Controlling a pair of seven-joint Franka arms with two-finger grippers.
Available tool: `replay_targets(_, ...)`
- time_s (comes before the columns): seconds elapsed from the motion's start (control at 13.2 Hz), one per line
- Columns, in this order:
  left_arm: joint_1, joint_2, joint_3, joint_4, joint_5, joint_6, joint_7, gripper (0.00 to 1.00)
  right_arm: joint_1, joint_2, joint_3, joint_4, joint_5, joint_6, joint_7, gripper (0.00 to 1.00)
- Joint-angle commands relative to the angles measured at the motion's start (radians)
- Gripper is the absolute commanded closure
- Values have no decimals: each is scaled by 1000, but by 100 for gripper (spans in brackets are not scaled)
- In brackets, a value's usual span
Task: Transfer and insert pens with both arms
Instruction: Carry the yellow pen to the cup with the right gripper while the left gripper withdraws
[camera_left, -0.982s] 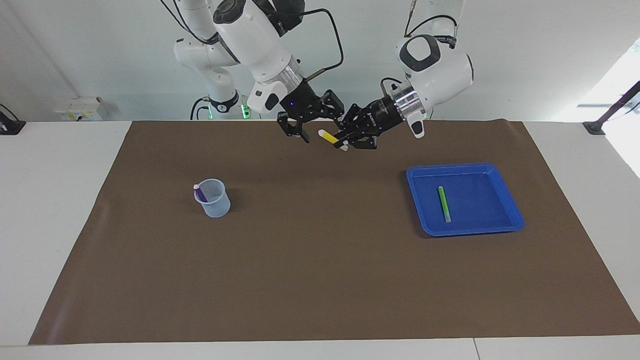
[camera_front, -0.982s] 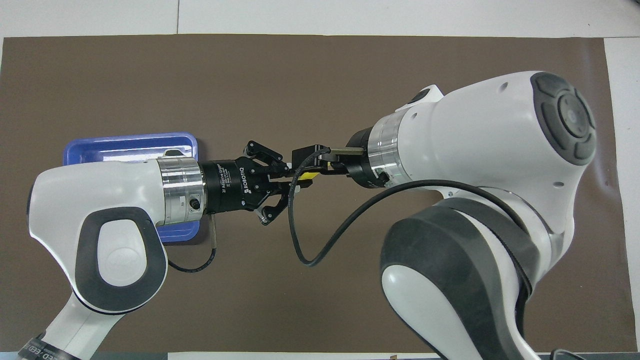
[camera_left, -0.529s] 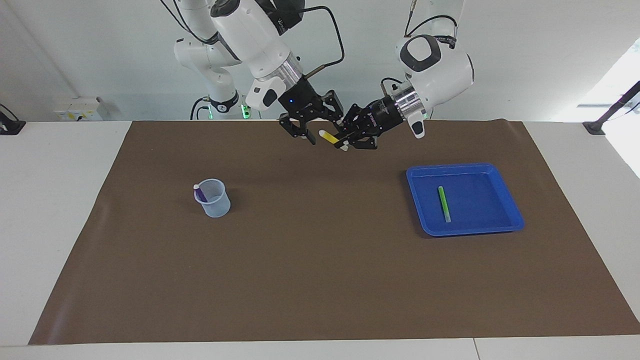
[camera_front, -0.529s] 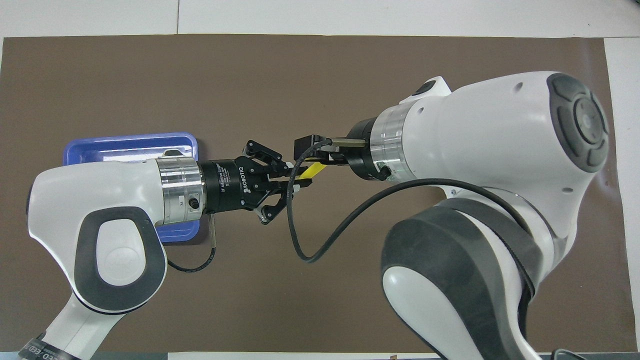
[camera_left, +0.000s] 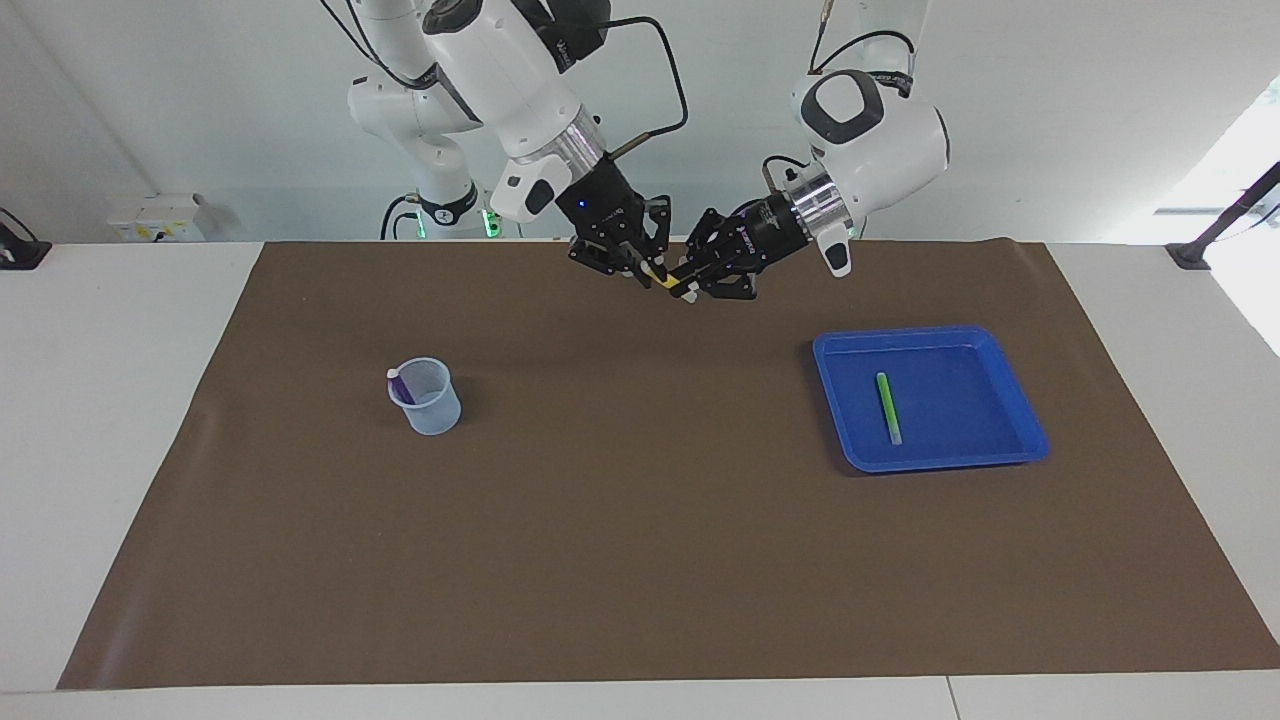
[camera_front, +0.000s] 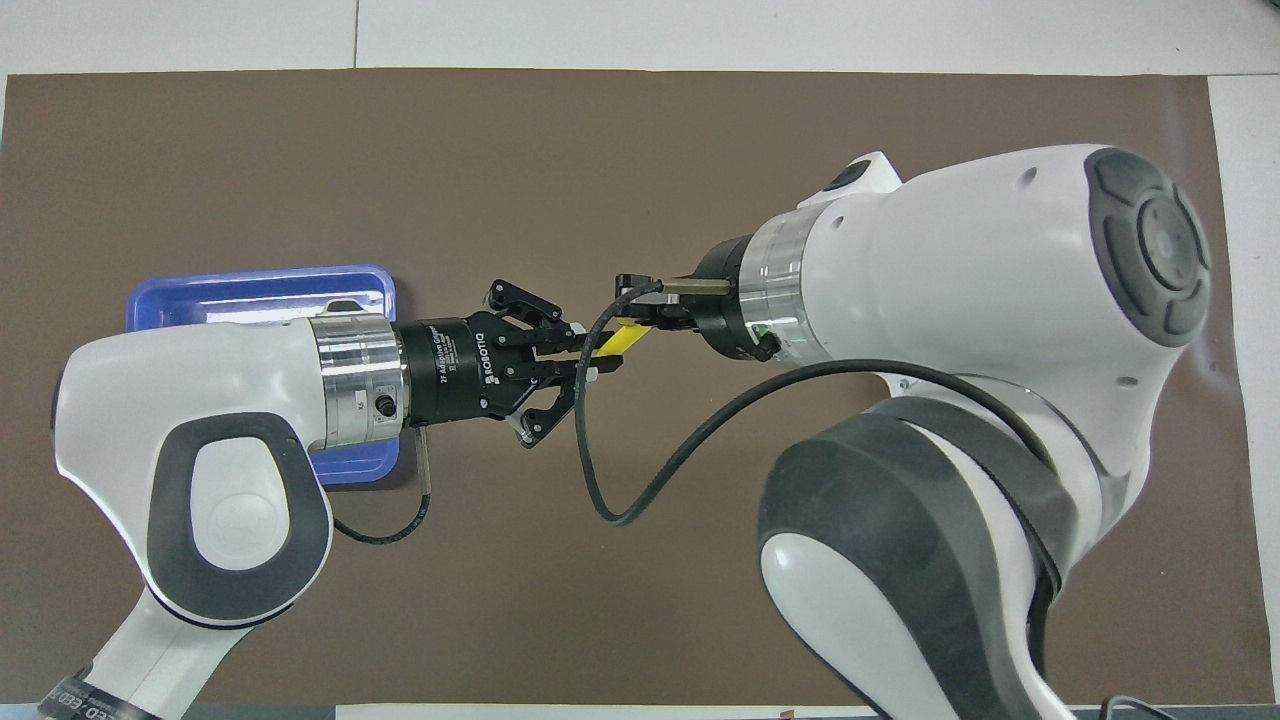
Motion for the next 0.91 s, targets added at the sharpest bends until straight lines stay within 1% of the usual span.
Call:
replay_targets(0.0,-5,-35,3,-34,-28,23,1,100,-6,5,11,3,-37,1,15,100)
replay_targets(0.08,-6,-35,3,-34,-28,26,1,92,-6,5,11,3,-58,-2,16,100)
replay_targets(0.15,-8,-37,3,-34,-28,33,1,6,-6,5,11,3,-77,-5,15,100)
replay_targets(0.23,-10,-37,3,-34,-28,37,1,0,-6,5,11,3,-89,-14,15,100)
replay_targets(0.45,-8,-37,5,-36,-27,37,-2,0,-15,4,-4,-6,-150,-51,10,100)
replay_targets(0.53,-5,-37,5,-34,-27,34,-2,0,-18,-1,-24,-9,-152,-92,4,100)
replay_targets(0.68,1,-37,6,-36,-25,31,-2,0,-18,-22,-94,-40,-166,-141,-28,100)
replay_targets(0.83,18,-38,8,-40,-24,23,-2,0,-18,-68,-148,-109,-257,-134,-56,100)
